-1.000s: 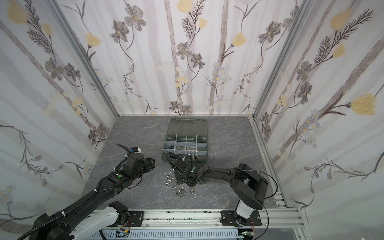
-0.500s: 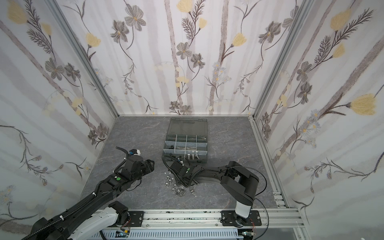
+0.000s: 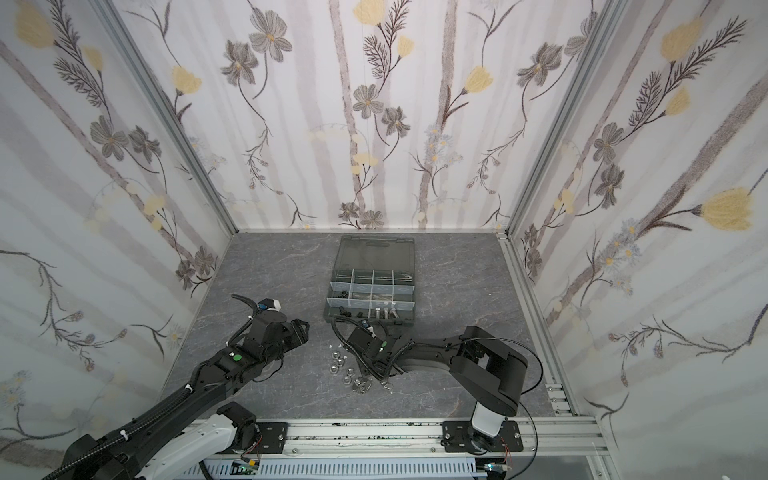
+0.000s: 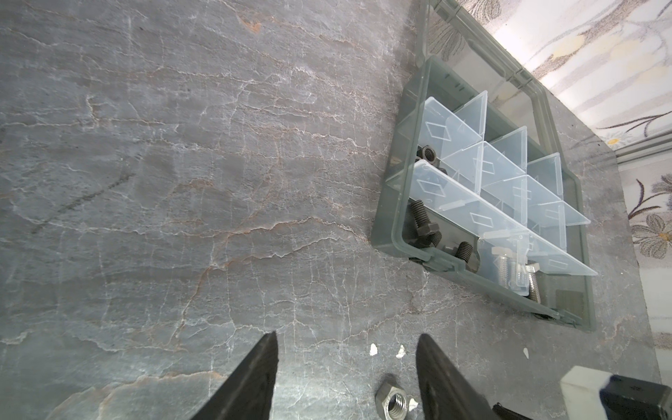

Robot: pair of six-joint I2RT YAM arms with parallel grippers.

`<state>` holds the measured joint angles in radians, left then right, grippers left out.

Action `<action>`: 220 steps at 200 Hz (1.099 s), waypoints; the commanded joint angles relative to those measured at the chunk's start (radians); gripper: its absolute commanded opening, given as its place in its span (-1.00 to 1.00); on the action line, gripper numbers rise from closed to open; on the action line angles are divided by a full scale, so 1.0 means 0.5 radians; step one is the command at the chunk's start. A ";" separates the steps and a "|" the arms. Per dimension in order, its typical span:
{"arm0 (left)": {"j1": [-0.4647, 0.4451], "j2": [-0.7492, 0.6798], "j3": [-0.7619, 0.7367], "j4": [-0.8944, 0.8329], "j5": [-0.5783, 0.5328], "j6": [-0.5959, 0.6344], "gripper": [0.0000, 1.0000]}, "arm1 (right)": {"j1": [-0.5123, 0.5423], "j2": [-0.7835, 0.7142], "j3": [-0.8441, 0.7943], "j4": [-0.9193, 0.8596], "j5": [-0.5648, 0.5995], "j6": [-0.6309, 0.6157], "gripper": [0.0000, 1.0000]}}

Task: Sort the screws and nuts into containers
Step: 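Grasp a silver wing nut in the pile with the right gripper, then carry the silver wing nut with the right gripper over an empty compartment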

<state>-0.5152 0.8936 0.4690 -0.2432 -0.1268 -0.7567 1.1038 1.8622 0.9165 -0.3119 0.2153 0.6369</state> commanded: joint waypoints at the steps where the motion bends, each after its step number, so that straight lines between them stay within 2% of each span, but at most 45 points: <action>1: 0.001 -0.001 -0.005 0.029 -0.010 -0.011 0.26 | 0.009 0.036 0.068 0.078 0.002 -0.055 -0.12; 46: 0.003 -0.018 -0.025 0.029 0.002 -0.027 0.26 | 0.011 0.111 0.143 0.083 -0.027 -0.114 -0.48; 86: 0.003 -0.045 -0.043 0.031 -0.001 -0.033 0.26 | 0.011 0.063 0.130 0.092 -0.031 -0.118 -0.60; 147: 0.003 -0.072 -0.051 0.030 0.007 -0.030 0.27 | -0.099 -0.001 0.354 -0.002 0.094 -0.331 -0.63; 185: 0.003 -0.103 -0.057 0.029 0.055 -0.030 0.27 | -0.335 0.080 0.744 -0.037 0.080 -0.549 -0.63; 220: 0.003 -0.112 -0.083 0.029 0.094 -0.048 0.27 | -0.523 0.285 1.107 -0.054 0.037 -0.678 -0.63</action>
<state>-0.5152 0.8421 0.4377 -0.2424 -0.0933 -0.7685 0.8818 1.9488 1.3869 -0.3485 0.2382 0.3706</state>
